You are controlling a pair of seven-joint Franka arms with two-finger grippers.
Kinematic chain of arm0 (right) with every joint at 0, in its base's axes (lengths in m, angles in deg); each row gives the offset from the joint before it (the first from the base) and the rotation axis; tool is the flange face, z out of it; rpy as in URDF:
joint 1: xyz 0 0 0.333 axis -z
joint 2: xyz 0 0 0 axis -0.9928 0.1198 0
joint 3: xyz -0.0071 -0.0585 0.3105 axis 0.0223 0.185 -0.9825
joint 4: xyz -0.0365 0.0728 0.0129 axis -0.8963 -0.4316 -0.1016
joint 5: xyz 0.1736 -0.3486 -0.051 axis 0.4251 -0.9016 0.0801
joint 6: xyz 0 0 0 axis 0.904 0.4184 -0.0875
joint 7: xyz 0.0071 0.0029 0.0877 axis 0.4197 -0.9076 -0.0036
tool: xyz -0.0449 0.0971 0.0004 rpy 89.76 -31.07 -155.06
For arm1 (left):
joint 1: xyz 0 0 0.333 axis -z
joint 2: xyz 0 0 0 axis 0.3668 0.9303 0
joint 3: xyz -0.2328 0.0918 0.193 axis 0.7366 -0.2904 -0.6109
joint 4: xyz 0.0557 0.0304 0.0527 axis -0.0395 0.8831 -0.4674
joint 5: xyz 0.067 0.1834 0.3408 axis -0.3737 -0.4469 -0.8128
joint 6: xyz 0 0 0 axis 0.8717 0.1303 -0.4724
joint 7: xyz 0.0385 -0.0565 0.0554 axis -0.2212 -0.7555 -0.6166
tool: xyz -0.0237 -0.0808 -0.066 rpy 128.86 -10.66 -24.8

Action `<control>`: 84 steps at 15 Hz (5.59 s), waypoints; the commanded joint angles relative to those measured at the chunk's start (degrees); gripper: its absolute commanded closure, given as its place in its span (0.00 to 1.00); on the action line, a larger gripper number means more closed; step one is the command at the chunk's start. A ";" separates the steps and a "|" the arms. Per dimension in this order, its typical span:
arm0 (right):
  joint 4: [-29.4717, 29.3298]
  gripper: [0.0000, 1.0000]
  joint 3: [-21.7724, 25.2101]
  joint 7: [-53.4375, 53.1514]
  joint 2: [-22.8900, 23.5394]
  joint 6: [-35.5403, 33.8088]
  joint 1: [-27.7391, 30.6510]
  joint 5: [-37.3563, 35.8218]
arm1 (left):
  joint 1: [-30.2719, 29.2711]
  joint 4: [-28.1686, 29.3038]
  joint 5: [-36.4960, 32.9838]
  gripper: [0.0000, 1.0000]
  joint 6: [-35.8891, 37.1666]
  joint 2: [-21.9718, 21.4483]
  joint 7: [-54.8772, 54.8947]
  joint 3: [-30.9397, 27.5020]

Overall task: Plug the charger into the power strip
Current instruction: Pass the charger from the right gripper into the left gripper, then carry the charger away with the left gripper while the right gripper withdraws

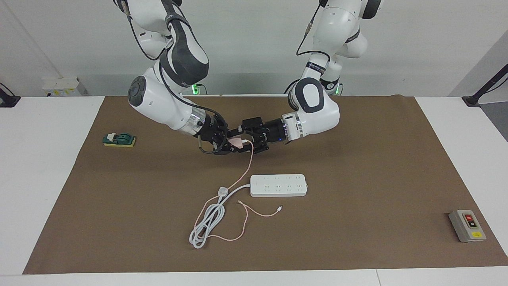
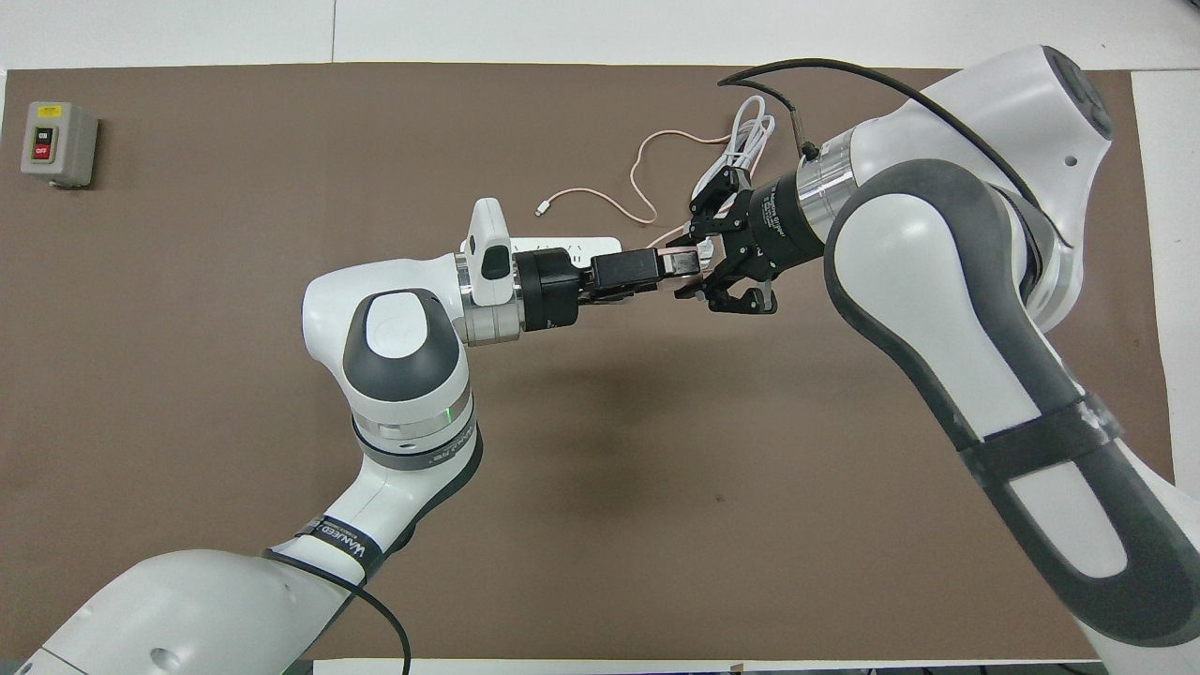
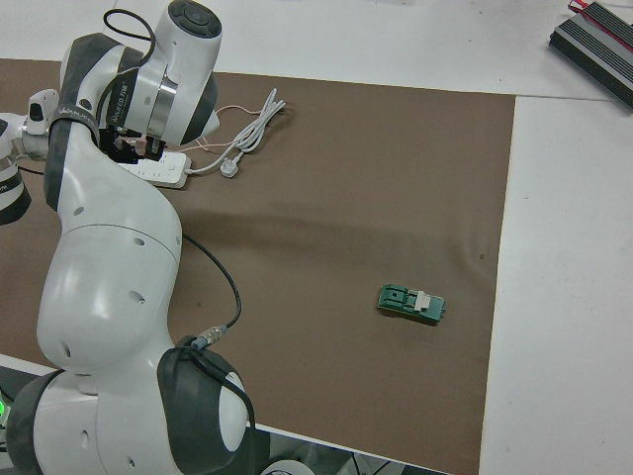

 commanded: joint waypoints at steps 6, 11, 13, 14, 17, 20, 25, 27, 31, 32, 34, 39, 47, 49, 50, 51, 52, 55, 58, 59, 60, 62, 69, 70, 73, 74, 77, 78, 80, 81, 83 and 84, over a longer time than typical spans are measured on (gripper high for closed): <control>0.63 1.00 -0.43 1.18 -0.90 -0.59 0.69 0.72 | -0.53 0.17 -2.10 0.17 -0.38 -0.58 -1.38 -0.35; 0.63 1.00 -0.34 1.18 -0.90 -0.59 0.69 0.72 | -0.36 -0.09 -2.10 0.35 -0.47 -0.58 -1.29 -0.18; 0.63 1.00 -0.34 1.18 -0.90 -0.68 0.69 0.72 | -0.36 0.00 -2.10 0.53 -0.38 -0.58 -1.21 -0.26; 0.63 1.00 -0.43 1.18 -0.90 -0.68 0.69 0.72 | -0.27 -0.09 -2.10 0.64 -0.38 -0.58 -1.20 -0.26; 0.54 1.00 -0.43 1.18 -0.90 -0.68 0.78 0.72 | -0.35 -0.09 -2.10 0.94 0.06 -0.58 -1.20 -0.18; 0.54 1.00 -0.43 1.18 -0.90 -0.68 0.69 0.81 | -0.53 -0.09 -2.10 1.00 0.50 -0.67 -1.20 -0.26; 0.54 0.00 -0.25 0.83 -0.90 -0.59 0.43 0.72 | -0.44 -0.18 -2.10 1.00 0.59 -0.58 -1.20 -0.18; 0.45 0.00 -0.25 0.22 -0.90 -0.68 0.69 0.72 | -0.36 -0.44 -2.10 1.00 0.50 -0.58 -1.20 -0.18; 0.45 0.00 -0.16 0.21 -0.90 -0.94 0.60 0.72 | -0.53 -0.62 -2.10 1.00 -0.29 -0.67 -1.20 -0.26; 0.45 0.00 -0.16 0.13 -0.90 -0.94 0.52 0.72 | -0.44 -0.53 -2.10 1.00 -0.81 -1.10 -1.38 -0.44; 0.36 0.00 -0.25 0.12 -0.90 -0.94 0.60 0.72 | -0.97 -0.18 -2.19 1.00 -2.83 -1.98 -2.25 -0.53; 0.36 0.00 0.01 0.21 -1.16 -1.55 0.69 0.55 | -3.34 1.31 -5.87 1.00 -5.92 -5.14 -6.38 -0.70; 0.10 0.00 0.36 5.83 -3.27 -5.60 5.26 -2.60 | -10.19 4.13 -40.72 1.00 -2.94 -13.84 -35.18 -0.70; 0.10 0.00 0.36 8.20 -3.62 -7.00 5.87 -5.16 | -12.82 3.52 -51.44 1.00 2.75 -15.42 -44.48 -0.70; 0.10 0.00 0.36 9.60 -3.80 -7.09 5.96 -5.69 | -13.27 2.90 -57.33 1.00 4.96 -15.95 -49.93 -0.79; 0.19 0.00 0.36 11.27 -4.24 -7.10 6.57 -7.09 | -13.19 1.50 -64.17 1.00 7.33 -16.74 -55.55 -0.70; 0.10 0.00 0.36 13.20 -4.67 -7.70 7.02 -9.27 | -13.19 0.88 -69.11 1.00 9.62 -17.19 -59.35 -0.62; 0.19 0.00 0.36 21.63 -5.91 -10.16 9.03 -13.25 | -14.58 0.88 -72.67 1.00 14.90 -18.33 -61.32 -0.79; 0.19 0.00 0.36 29.36 -6.70 -12.71 11.76 -16.58 | -14.95 0.79 -78.54 1.00 17.63 -19.12 -64.13 -0.70; 0.19 0.00 0.36 32.35 -7.14 -13.07 12.29 -18.16 | -14.95 0.18 -80.92 1.00 19.55 -19.12 -65.53 -0.70; 0.19 0.00 0.36 34.99 -7.31 -13.94 12.64 -19.91 | -14.95 -0.87 -83.64 1.00 20.79 -18.95 -66.06 -0.70; 0.19 0.00 0.36 40.44 -8.37 -14.56 13.26 -23.08 | -14.95 -1.59 -89.80 1.00 22.03 -19.12 -65.98 -0.61; 0.28 0.00 0.36 64.59 -11.44 -14.92 16.68 -32.75 | -15.03 -0.97 -98.87 1.00 20.89 -20.44 -66.85 -0.70; 0.19 0.00 0.36 69.94 -11.97 -14.92 17.47 -33.81 | -15.12 -0.97 -98.87 1.00 22.02 -20.53 -68.77 -0.70; 0.10 0.00 0.36 79.20 -12.85 -14.57 18.62 -36.27 | -16.35 -0.36 -98.87 1.00 21.50 -20.79 -76.78 -0.61; 0.10 0.00 0.36 81.31 -13.38 -14.65 18.97 -36.45 | -16.61 -0.27 -98.78 1.00 22.03 -20.88 -78.62 -0.70; 0.10 0.00 0.36 85.37 -14.96 -15.27 19.58 -36.54 | -17.32 0.61 -98.96 1.00 22.04 -21.49 -83.71 -0.70; 0.10 0.00 0.36 86.42 -15.57 -15.88 19.76 -36.63 | -17.32 0.79 -98.96 1.00 21.25 -21.50 -88.17 -0.70; -0.25 0.00 0.36 87.31 -17.15 -17.54 19.76 -36.63 | -17.32 0.79 -100.44 1.00 19.76 -21.15 -98.79 -0.70; -0.25 0.00 0.36 87.57 -18.12 -18.60 19.76 -36.89 | -17.23 0.79 -100.80 1.00 18.96 -20.62 -104.94 -0.70; -0.25 0.00 0.36 88.01 -19.97 -20.62 19.50 -37.33 | -16.44 -0.61 -104.12 1.00 17.73 -17.74 -116.37 -0.18; -0.25 0.00 0.54 88.02 -20.67 -21.15 19.33 -37.33 | -15.48 -2.18 -105.10 1.00 17.64 -15.98 -121.13 -0.09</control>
